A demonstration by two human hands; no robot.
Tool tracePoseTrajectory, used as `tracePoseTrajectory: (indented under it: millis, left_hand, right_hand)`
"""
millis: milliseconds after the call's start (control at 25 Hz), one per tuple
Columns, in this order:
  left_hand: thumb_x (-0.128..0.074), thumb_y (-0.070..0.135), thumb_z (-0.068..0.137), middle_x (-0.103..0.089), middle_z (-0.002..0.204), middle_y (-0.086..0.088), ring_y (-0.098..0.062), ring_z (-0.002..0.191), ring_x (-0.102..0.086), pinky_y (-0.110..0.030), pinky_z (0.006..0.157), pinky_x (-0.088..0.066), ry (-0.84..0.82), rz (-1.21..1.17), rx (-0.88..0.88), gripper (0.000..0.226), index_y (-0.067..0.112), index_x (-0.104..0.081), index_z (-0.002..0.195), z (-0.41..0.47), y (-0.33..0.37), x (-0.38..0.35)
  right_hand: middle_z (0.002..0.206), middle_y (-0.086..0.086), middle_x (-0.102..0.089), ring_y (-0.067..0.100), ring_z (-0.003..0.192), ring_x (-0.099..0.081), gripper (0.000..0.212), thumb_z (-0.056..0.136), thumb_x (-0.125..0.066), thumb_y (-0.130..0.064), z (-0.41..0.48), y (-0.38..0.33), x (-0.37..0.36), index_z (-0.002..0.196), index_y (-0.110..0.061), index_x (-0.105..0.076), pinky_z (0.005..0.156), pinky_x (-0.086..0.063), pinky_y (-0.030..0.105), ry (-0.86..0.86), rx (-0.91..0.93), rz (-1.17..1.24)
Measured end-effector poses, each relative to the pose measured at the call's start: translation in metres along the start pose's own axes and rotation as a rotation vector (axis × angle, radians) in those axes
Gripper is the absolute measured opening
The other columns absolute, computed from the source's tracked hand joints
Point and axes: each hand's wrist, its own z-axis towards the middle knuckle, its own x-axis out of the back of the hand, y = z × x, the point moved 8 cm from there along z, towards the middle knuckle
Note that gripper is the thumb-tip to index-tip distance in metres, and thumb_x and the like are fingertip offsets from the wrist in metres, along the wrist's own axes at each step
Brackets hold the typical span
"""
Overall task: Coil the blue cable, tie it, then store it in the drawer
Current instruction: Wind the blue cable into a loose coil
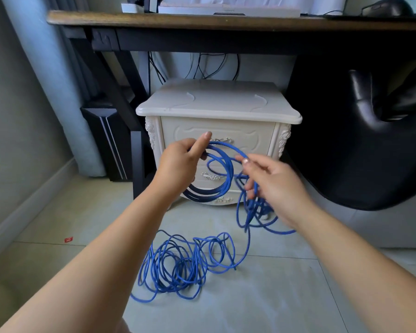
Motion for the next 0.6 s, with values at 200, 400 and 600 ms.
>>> tracePoseTrajectory:
  millis: [200,400,600]
  left_hand:
    - [-0.049,0.056,0.095,-0.038,0.048,0.005,-0.015,0.039,-0.033,-0.028,0.049,-0.030,0.153,-0.191,0.098,0.053,0.015,-0.047,0.060,-0.010,-0.006,-0.012]
    - [-0.048,0.053,0.097,-0.038,0.044,0.006,-0.012,0.035,-0.036,-0.029,0.051,-0.034,0.084,-0.403,0.177,0.050,0.014,-0.048,0.066,-0.014,-0.006,-0.024]
    - [-0.049,0.051,0.096,-0.059,0.054,0.003,-0.012,0.060,-0.062,-0.028,0.069,-0.045,-0.238,-0.121,0.010,0.044,0.012,-0.059,0.078,-0.022,0.005,-0.039]
  right_hand:
    - [0.103,0.005,-0.071,0.026,0.071,-0.062,0.035,0.100,-0.038,-0.050,-0.013,0.024,-0.034,0.128,-0.036,-0.053,0.070,-0.052,0.037,-0.077,-0.106,0.093]
    - [0.070,0.000,-0.069,0.030,0.081,-0.065,0.014,0.100,-0.050,-0.030,-0.012,0.015,-0.028,0.098,-0.017,-0.055,0.081,-0.050,0.055,-0.076,-0.090,0.187]
    - [0.043,-0.004,-0.050,0.016,0.048,-0.048,0.016,0.102,-0.045,-0.026,0.001,0.008,0.000,0.089,-0.020,-0.053,0.059,-0.041,0.033,0.084,-0.059,-0.089]
